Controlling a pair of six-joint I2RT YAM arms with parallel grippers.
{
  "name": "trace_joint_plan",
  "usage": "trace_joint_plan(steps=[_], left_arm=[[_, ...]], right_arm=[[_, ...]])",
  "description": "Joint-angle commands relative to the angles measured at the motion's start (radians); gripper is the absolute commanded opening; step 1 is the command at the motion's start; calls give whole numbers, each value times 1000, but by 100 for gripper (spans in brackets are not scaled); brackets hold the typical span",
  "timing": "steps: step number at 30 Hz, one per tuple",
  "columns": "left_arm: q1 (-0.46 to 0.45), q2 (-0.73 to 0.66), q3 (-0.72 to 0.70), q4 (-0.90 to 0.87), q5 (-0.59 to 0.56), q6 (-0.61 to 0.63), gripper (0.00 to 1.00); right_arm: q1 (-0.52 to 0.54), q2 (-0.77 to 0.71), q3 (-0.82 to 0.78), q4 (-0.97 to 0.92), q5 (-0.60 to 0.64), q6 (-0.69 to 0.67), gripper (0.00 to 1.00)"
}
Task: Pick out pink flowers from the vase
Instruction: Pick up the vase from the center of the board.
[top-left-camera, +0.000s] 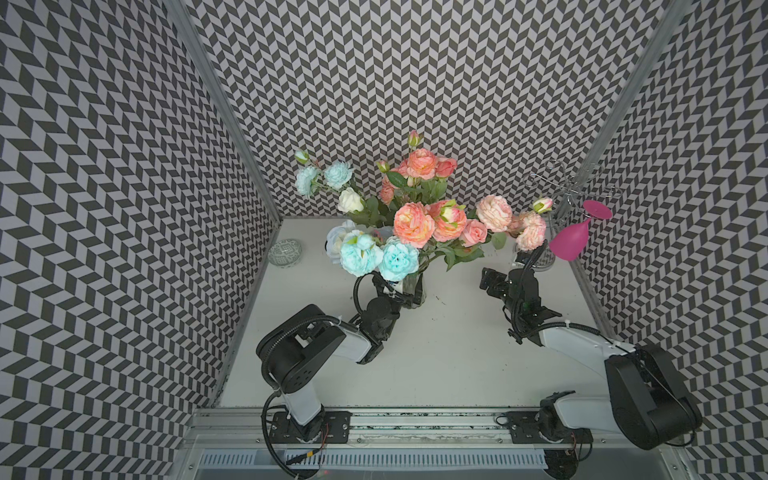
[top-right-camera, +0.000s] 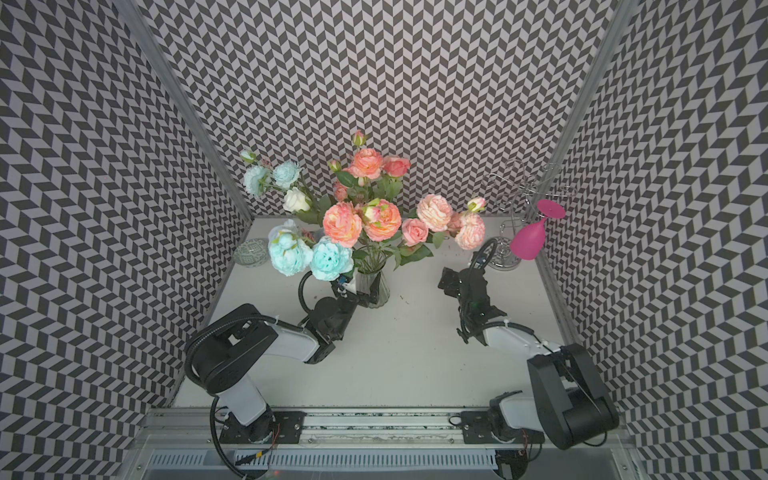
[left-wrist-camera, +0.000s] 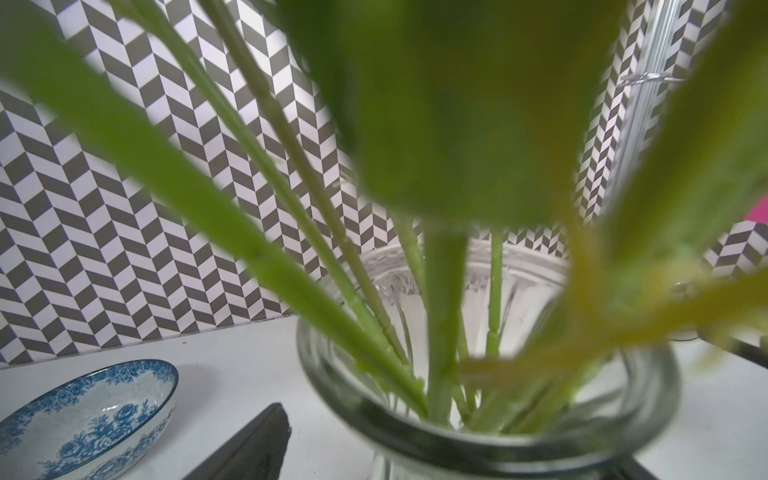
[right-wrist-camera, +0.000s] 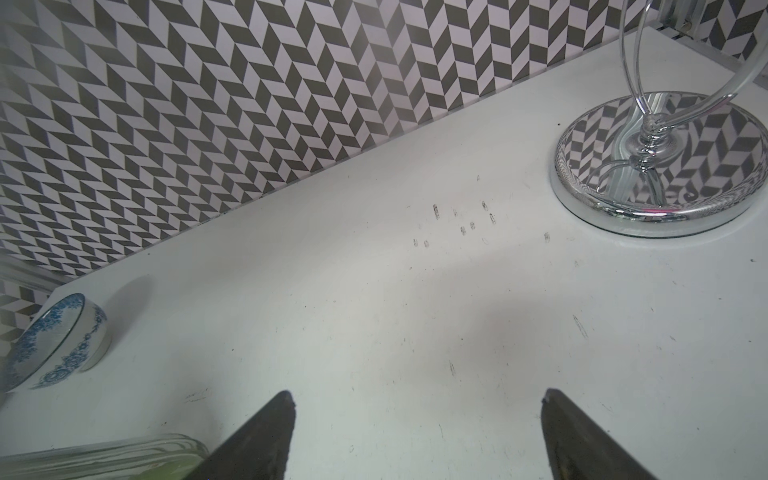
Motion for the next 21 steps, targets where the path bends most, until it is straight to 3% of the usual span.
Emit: trace_joint_plan(steps=[1, 4, 13, 17, 21], left_arm=[[1, 56, 35, 64, -69, 39, 100], [-5, 104, 38, 143, -96, 89, 100], [-11, 128, 81, 148, -219, 130, 100], [-16, 154, 121, 153, -281, 212, 100], [-19, 153, 111, 176, -273, 247, 100]], right_arm=[[11, 16, -12, 40, -16, 9, 91], [17, 16, -8, 42, -31, -2, 91], [37, 26, 5, 63, -78, -52, 91], [44, 64, 33, 100, -222, -80, 91], [45, 151, 146, 71, -362, -103, 90]])
